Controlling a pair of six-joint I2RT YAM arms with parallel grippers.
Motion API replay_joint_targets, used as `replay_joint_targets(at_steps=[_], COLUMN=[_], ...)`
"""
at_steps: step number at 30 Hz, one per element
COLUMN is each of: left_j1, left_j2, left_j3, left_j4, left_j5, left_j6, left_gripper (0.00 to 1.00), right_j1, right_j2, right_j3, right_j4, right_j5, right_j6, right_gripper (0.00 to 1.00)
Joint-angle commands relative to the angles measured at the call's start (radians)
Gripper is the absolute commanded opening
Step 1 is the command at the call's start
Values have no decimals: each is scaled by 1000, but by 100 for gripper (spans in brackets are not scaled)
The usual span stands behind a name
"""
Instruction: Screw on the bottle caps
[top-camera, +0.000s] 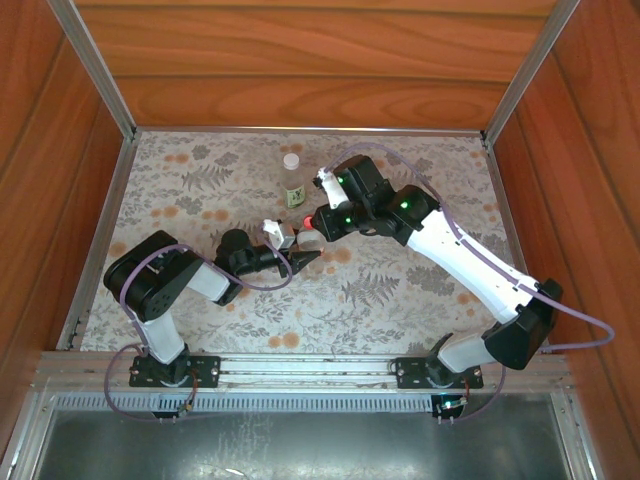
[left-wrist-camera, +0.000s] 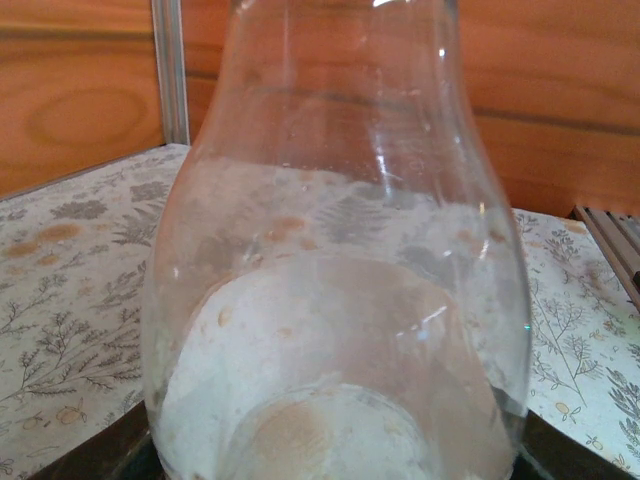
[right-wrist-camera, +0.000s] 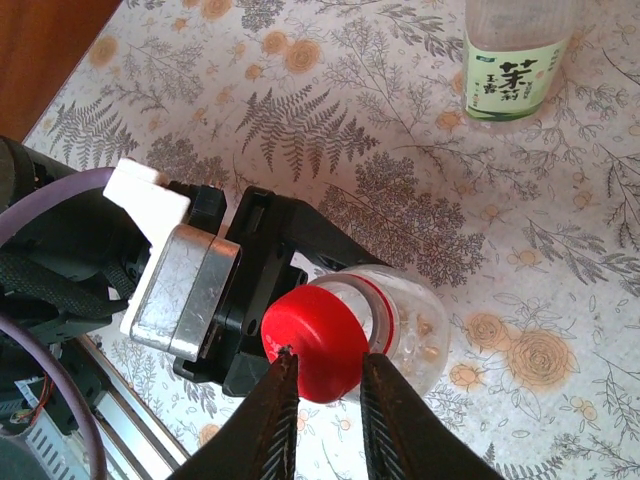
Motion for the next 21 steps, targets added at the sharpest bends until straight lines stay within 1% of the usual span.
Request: replay_joint_targets(at_steps=[1,21], left_j1=[7,6], left_j2=[41,35], left_j3=[-16,-25], left_j4=[-151,-154], left_j5=[18,18], left_j6=[8,16], left_gripper=[57,57], right_j1=[-7,-14], right_j2=[19,58], right_j3=[36,62], right_j4=[12,0], right_j5=[16,87], right_j6=[-3,-13], right_gripper=[25,23])
